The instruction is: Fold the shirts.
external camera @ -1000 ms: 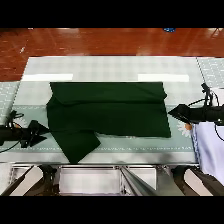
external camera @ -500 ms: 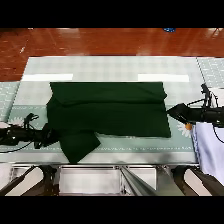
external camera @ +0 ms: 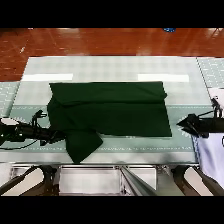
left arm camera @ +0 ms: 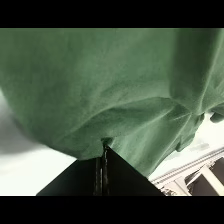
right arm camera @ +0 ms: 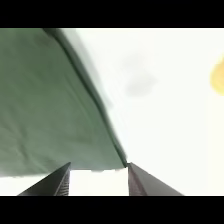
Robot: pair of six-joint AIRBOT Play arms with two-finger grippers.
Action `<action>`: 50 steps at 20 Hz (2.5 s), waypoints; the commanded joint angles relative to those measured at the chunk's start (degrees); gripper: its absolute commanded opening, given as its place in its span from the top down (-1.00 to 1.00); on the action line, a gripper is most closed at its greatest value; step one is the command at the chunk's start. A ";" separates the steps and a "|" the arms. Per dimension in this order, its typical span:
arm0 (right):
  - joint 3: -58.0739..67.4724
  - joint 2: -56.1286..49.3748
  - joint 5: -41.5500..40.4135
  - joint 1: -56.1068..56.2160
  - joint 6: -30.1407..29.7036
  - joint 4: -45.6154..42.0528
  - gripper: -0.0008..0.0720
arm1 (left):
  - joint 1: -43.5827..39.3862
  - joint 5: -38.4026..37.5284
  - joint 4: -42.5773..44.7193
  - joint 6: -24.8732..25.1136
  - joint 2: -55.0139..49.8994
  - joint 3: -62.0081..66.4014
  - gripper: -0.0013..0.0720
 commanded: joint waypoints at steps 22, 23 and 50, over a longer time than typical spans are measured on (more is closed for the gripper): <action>8.31 -15.58 -3.04 13.16 -8.87 15.76 0.91 | -0.24 -0.81 -9.64 3.58 -0.11 8.46 0.92; 10.05 -15.58 -3.19 13.22 -8.87 16.13 0.91 | -0.24 -0.98 -12.96 3.82 -0.13 10.78 0.92; 48.52 -49.51 -15.08 17.81 -6.64 26.69 -0.17 | -8.90 -3.19 -15.69 -7.39 -40.61 65.00 -0.42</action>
